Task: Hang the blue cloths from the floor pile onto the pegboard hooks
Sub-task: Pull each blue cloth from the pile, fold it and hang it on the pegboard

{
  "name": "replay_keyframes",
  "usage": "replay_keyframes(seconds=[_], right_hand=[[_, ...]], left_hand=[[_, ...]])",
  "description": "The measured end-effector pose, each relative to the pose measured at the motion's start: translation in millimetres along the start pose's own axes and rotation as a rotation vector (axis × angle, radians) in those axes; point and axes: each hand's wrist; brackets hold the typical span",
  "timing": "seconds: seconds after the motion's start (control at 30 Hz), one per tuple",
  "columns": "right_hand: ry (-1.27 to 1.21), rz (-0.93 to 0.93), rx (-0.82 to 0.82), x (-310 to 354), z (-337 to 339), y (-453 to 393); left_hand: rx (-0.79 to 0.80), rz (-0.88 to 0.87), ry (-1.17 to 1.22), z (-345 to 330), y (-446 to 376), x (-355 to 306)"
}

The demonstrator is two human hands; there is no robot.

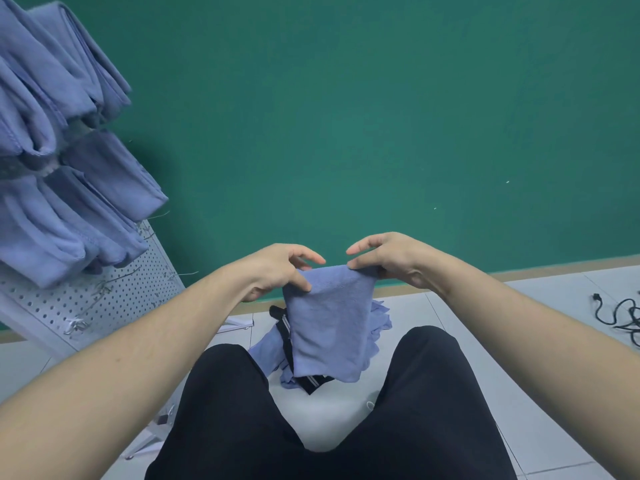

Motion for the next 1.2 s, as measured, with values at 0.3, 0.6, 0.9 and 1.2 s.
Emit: replay_keyframes(seconds=[0.3, 0.6, 0.9, 1.2], right_hand=[[0.596, 0.104, 0.001, 3.2, -3.4, 0.5], [0.545, 0.140, -0.067, 10.3, 4.5, 4.1], [-0.063, 0.265, -0.101, 0.2, -8.3, -1.3], [0.020, 0.323, -0.095, 4.1, -21.5, 3.3]], left_hand=[[0.003, -0.046, -0.415, 2.5, -3.2, -7.6], [-0.231, -0.076, -0.272, 8.0, -4.9, -0.4], [-0.289, -0.108, 0.359, -1.1, -1.9, 0.1], [-0.398, -0.020, 0.407, -16.2, -5.1, -4.1]])
Point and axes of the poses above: each hand's wrist, its own y-axis away from the middle knuckle, its own z-axis out of the back of the hand, x = y × z, and after that the axes turned 15 degrees about -y, right-handed
